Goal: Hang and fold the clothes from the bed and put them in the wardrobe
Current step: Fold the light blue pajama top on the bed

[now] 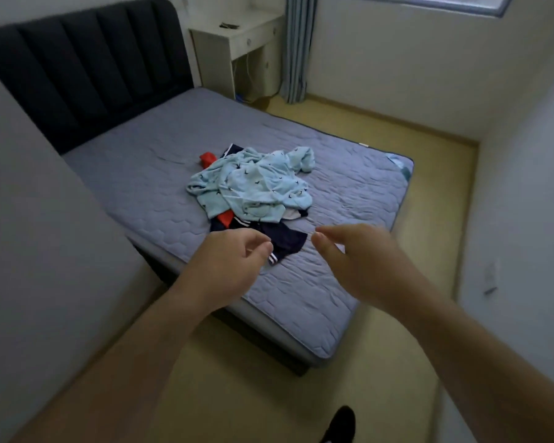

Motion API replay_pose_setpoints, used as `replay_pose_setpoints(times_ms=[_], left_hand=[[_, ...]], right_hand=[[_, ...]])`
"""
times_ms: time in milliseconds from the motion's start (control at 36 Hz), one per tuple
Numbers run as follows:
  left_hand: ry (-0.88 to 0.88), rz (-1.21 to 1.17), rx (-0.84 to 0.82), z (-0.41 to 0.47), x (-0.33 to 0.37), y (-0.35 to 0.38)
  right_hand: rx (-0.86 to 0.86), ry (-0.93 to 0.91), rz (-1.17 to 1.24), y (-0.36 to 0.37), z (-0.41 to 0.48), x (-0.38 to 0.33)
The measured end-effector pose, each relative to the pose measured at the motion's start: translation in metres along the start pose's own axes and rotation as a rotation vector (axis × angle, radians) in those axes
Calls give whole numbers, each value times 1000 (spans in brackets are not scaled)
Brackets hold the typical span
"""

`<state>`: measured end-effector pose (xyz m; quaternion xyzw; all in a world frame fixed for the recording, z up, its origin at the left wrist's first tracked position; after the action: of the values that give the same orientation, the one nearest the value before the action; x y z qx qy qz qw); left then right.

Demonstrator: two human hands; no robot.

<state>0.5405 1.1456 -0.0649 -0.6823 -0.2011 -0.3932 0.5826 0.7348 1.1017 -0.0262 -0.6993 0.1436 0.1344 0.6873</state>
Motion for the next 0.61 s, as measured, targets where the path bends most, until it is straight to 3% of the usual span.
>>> replay_pose_setpoints(times_ms=[333, 611], left_hand=[[-151, -14, 3, 166, 80, 120], [-243, -89, 50, 328, 77, 188]], right_hand=[[-159, -41, -25, -55, 134, 183], [-252, -141, -139, -81, 291, 289]])
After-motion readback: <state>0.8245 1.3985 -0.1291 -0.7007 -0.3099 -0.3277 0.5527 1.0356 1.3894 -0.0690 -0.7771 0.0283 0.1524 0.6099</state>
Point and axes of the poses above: each hand's wrist, its own z-axis towards the middle knuckle, its own y-axis out of the palm, x = y × z, the point moved 6 cm from there along z, towards the middle knuckle, and after that the axes turned 8 degrees about -z, right-handed, at the moved point
